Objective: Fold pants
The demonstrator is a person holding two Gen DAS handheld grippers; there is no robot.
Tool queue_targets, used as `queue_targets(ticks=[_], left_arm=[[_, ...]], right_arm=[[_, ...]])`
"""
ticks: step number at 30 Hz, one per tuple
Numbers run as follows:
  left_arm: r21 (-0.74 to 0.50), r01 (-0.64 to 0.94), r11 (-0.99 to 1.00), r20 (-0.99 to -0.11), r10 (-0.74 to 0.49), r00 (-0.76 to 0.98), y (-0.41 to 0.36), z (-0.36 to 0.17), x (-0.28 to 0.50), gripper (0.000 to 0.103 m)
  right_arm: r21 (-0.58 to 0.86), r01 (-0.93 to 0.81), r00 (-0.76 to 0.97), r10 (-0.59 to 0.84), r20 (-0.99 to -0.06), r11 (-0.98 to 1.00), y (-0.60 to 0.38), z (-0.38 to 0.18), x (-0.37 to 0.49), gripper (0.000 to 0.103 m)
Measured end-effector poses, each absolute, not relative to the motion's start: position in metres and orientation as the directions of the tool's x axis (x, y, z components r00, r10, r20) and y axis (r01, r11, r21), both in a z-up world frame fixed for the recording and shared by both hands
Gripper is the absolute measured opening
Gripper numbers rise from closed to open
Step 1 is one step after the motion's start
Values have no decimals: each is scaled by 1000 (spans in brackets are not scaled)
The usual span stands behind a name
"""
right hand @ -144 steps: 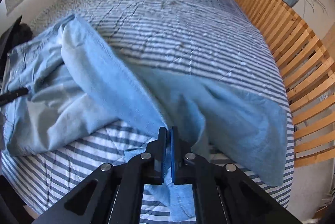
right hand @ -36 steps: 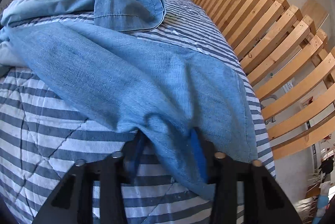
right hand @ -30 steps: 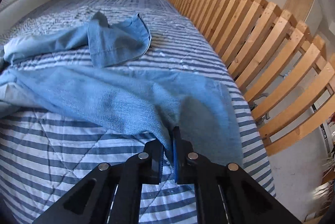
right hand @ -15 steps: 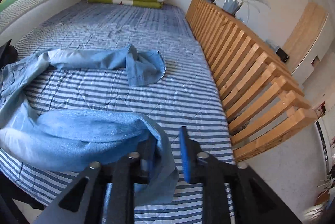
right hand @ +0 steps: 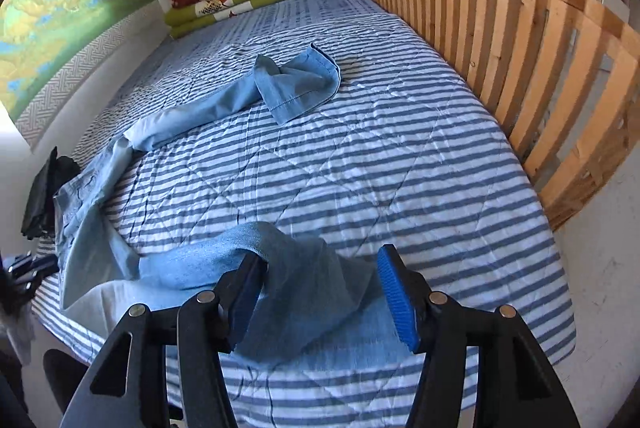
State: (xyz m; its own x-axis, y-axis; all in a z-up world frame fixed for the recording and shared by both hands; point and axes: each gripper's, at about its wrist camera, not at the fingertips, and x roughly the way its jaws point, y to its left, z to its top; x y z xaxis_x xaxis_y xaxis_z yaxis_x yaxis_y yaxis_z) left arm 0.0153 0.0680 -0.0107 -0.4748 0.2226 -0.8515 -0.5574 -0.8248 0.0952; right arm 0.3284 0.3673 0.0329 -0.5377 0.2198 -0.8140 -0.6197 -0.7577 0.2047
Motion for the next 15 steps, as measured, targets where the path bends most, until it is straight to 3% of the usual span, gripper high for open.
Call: queue_targets(ticks=[3,9,10,11,12,15], left_arm=[[99,-591,-801,-893,191,-408,91,-44,0,61],[308,-706,-637,-879,93,-467,162,-91,4,64],[302,-714,-632,-880,104,-464,170,-93,3,61],[294,-720,-629,-881,113,-459,177,-96,2,36],[288,-723,-628,-886,112,-450,183,-98,1,4],[293,-704,-648,-866,132,-482,188,-94,0,2]], right_arm=[[227,-621,-549,210,-809,-750,354,25,362,54],[195,-631,-521,224,-824,-751,326,4,399,54],[186,-630,-511,222,-831,-754,322,0,401,54],[178,-630,-503,222,-835,-756,318,-3,403,54],[167,-629,-499,229,-836,-759,315,-5,403,54],[100,-641,-461,277,-843,-761,313,-10,395,53]])
